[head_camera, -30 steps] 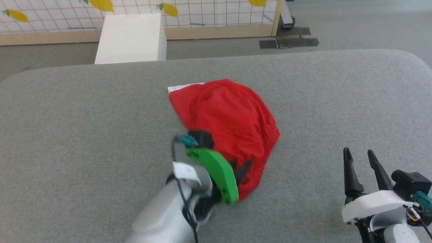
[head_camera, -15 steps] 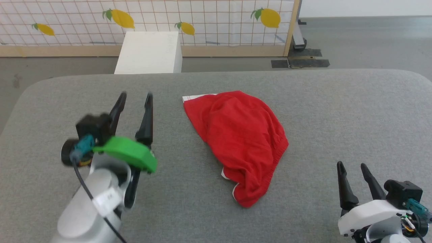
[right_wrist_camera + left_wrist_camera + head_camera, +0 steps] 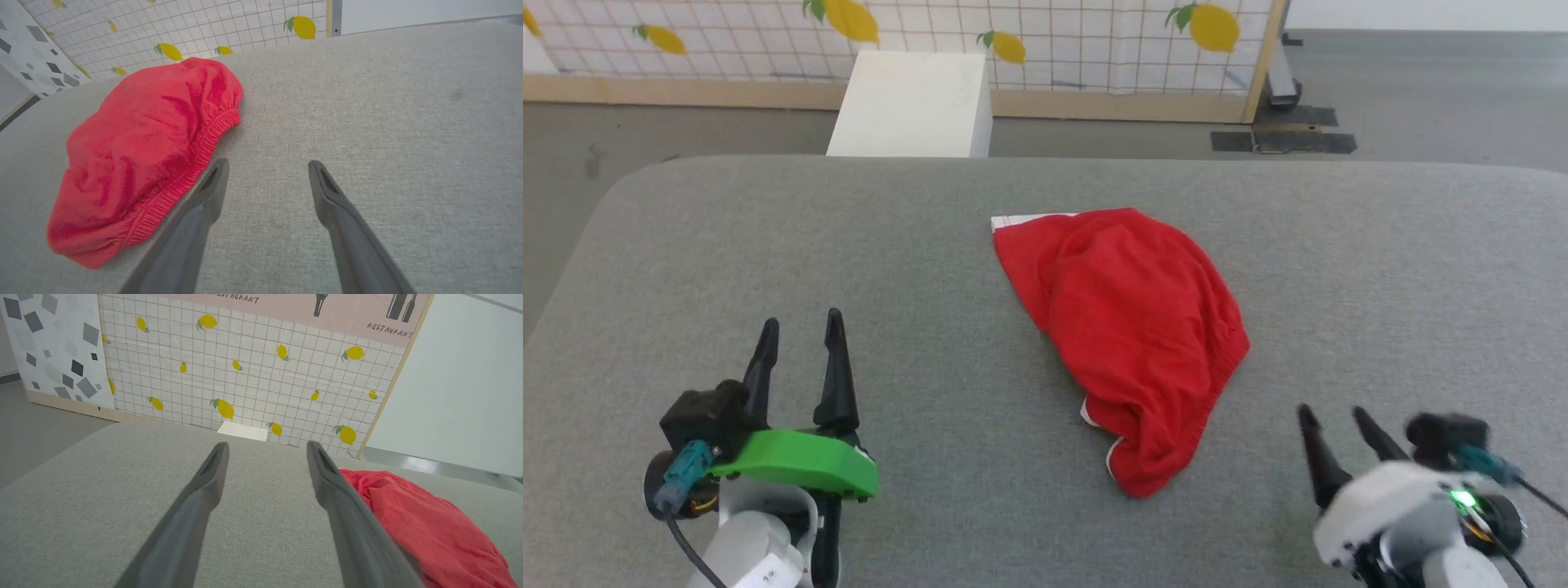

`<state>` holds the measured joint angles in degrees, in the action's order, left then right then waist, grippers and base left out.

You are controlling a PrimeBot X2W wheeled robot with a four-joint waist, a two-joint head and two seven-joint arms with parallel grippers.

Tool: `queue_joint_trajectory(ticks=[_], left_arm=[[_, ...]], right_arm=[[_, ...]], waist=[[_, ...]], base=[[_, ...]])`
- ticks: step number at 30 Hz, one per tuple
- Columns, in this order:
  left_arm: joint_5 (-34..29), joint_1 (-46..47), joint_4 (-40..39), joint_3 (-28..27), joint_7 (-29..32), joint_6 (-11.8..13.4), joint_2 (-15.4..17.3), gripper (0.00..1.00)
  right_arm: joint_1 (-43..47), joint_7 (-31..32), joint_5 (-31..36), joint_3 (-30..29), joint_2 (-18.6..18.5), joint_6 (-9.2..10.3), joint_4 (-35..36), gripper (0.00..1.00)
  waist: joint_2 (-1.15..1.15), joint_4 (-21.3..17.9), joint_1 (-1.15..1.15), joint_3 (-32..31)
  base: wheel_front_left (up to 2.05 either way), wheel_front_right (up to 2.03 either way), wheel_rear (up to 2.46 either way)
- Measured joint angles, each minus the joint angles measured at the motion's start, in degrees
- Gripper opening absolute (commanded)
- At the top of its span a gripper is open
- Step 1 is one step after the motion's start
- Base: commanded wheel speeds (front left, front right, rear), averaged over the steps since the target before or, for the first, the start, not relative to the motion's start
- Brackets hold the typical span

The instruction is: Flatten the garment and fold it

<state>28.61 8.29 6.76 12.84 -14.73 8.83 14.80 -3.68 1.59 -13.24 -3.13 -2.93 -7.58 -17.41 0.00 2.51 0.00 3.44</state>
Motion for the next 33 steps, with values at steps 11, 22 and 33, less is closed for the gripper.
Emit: queue_joint_trajectory(ticks=[11, 22, 33], left_arm=[[-4.5, 0.3, -0.3, -1.1, 0.0, -3.7, -4.4, 1.00], [-6.0, 1.9, 1.5, -3.3, 0.0, -6.8, -7.5, 1.00], [-6.4, 1.6, 2.7, -5.2, 0.0, -8.3, -9.0, 1.00]], right_arm=[[-16.8, 24.0, 6.4, 6.4, 0.1, 0.00, -10.4, 1.00], [-23.3, 25.8, 5.0, 10.4, -0.2, 0.01, -16.6, 0.00], [-17.1, 24.7, 7.0, -7.9, -6.4, 0.00, -6.3, 0.00]], waist=[[0.00, 3.6, 0.00, 3.7], [0.00, 7.0, 0.00, 7.9], [0.00, 3.9, 0.00, 5.1]], base=[[0.00, 0.00, 0.00], [0.00, 0.00, 0.00], [0.00, 0.00, 0.00]])
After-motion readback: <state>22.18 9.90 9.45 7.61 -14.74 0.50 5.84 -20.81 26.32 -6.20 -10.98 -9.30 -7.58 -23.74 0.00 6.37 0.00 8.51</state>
